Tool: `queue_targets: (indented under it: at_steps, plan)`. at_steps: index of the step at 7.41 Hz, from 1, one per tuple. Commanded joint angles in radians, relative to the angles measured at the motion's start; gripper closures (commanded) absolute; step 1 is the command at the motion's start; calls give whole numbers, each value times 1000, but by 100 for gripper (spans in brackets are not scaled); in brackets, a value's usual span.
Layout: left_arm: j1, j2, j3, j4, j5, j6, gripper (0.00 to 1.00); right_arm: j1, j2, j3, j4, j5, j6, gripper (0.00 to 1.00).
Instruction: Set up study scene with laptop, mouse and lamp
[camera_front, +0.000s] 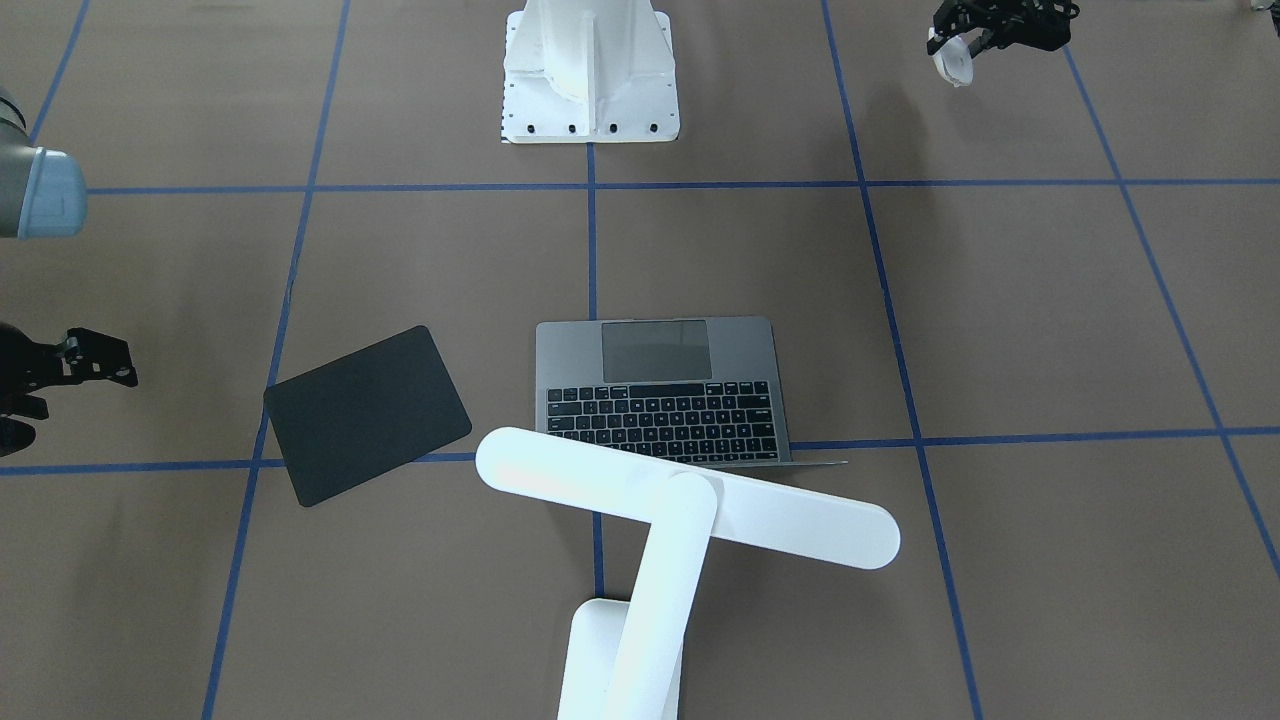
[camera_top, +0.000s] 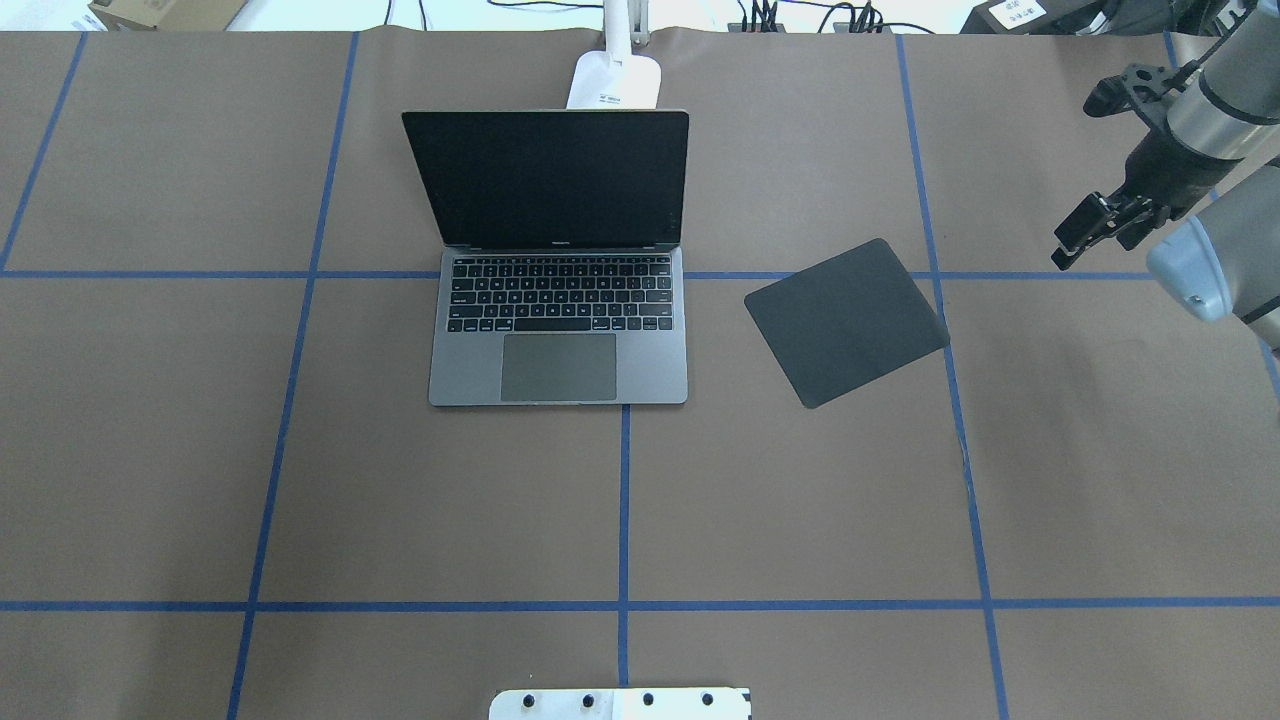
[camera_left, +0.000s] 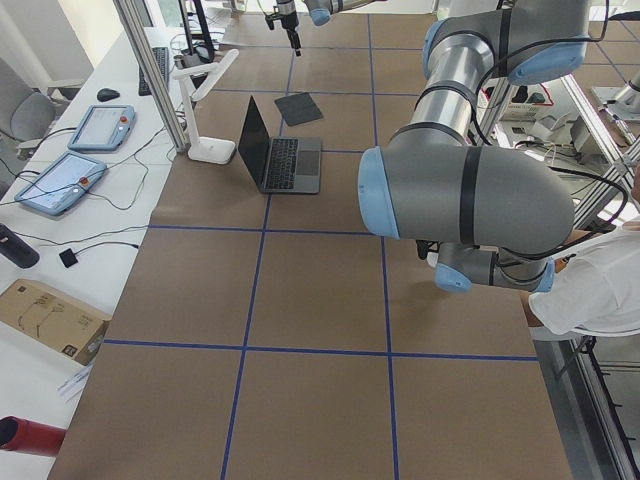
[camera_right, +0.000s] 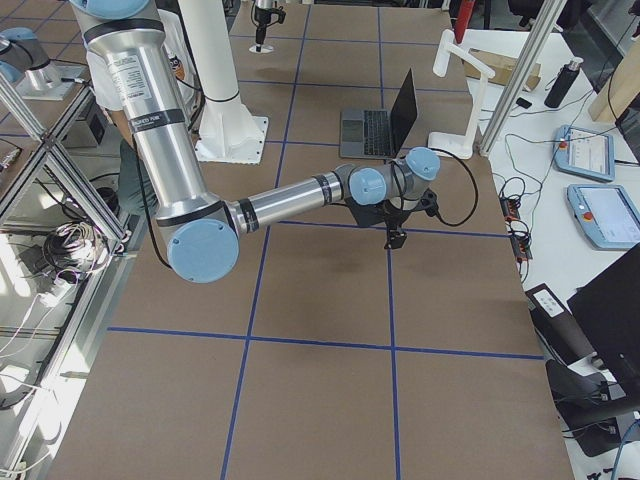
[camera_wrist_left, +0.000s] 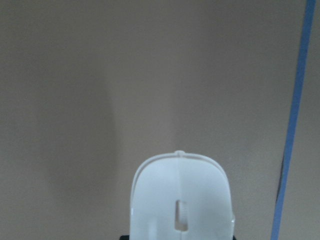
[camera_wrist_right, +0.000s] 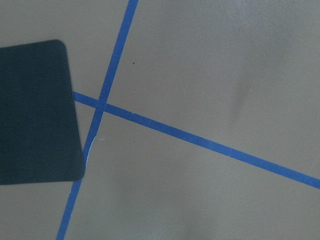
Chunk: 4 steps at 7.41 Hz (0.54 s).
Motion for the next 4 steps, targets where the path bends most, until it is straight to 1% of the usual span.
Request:
queue_targets:
  at_steps: [1,2,3,4]
  plan:
    - [-209,-176,-30,169,-144,126,38,0,8,-9,1,0,-1,1]
    - [-345,-294,-38,296,-250,155,38,-1,14,-12,1,-2,-1,1]
    - [-430,-387,-43,393,-313,189,38,-1,17,-18,1,-2,-1,1]
    - [-460,-424,-43,415,-320,239,38,-1,28,-26,1,-2,-1,1]
